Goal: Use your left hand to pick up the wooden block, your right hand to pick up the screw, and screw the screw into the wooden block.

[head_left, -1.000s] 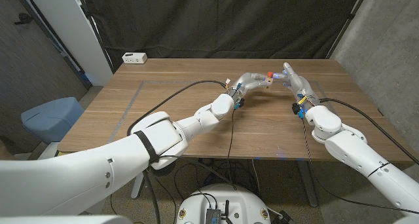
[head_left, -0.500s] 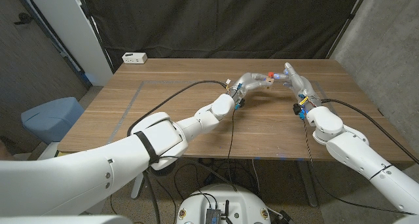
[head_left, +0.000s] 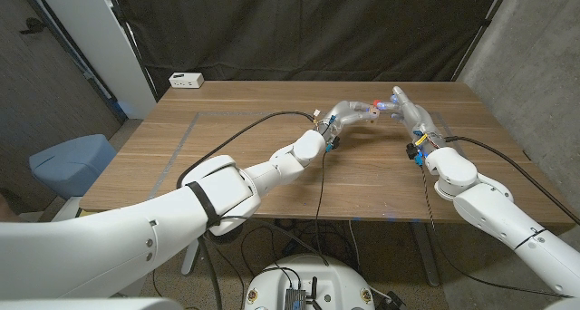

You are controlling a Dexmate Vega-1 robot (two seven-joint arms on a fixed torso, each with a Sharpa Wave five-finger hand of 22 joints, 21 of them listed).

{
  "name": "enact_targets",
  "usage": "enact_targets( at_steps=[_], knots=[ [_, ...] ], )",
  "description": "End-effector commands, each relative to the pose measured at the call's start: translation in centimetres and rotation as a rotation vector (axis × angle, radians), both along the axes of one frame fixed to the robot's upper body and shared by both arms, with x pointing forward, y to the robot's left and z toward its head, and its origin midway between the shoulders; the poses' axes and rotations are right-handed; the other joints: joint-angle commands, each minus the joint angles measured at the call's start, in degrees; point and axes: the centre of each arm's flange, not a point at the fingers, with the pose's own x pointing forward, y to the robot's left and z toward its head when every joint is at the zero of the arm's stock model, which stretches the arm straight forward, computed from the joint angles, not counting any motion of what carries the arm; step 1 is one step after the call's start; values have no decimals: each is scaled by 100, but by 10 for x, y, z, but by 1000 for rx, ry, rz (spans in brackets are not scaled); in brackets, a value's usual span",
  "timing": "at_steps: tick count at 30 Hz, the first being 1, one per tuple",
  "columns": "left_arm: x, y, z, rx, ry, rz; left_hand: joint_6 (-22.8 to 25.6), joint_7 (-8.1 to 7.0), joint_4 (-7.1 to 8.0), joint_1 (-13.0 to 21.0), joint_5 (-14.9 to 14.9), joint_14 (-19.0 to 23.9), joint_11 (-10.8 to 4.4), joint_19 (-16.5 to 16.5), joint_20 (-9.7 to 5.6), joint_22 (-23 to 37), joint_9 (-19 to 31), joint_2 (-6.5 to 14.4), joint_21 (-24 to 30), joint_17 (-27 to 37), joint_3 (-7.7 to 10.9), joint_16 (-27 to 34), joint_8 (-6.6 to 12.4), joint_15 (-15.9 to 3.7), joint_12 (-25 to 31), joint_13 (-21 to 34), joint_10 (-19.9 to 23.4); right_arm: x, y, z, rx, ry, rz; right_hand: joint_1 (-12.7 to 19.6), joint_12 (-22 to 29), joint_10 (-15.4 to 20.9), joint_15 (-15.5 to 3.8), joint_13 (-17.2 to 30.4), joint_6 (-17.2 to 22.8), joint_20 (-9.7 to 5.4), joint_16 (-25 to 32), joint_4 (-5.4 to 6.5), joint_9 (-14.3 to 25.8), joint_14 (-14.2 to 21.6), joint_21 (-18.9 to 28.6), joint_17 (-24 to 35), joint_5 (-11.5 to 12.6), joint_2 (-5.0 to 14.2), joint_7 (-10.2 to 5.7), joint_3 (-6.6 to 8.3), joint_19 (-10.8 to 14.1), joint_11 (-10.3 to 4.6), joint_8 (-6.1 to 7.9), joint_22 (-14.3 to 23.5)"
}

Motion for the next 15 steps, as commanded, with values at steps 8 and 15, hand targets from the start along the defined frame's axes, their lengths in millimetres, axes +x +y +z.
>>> enact_targets(
  at_steps=[8,15],
  knots=[
    [-1,-1,-2,0,-1,-4,523,114,119,263,34,54,-22,37,-5,20,8,342,14,21,165,-10,40,-553,31,91,86,-4,-2,-4,-12,-5,30,22,9,45,-1,2,52,44,2,-7,14,20,14,20,26,33,8,-7,4,-2,16,23],
    [-2,-2,-3,-1,-1,-5,523,107,117,268,35,54,-23,38,-2,20,8,346,14,21,169,-11,39,-549,31,93,85,-7,-8,-6,7,1,-9,23,13,92,1,2,77,45,11,-7,15,56,25,21,29,36,14,-4,37,55,1,23]
  ],
)
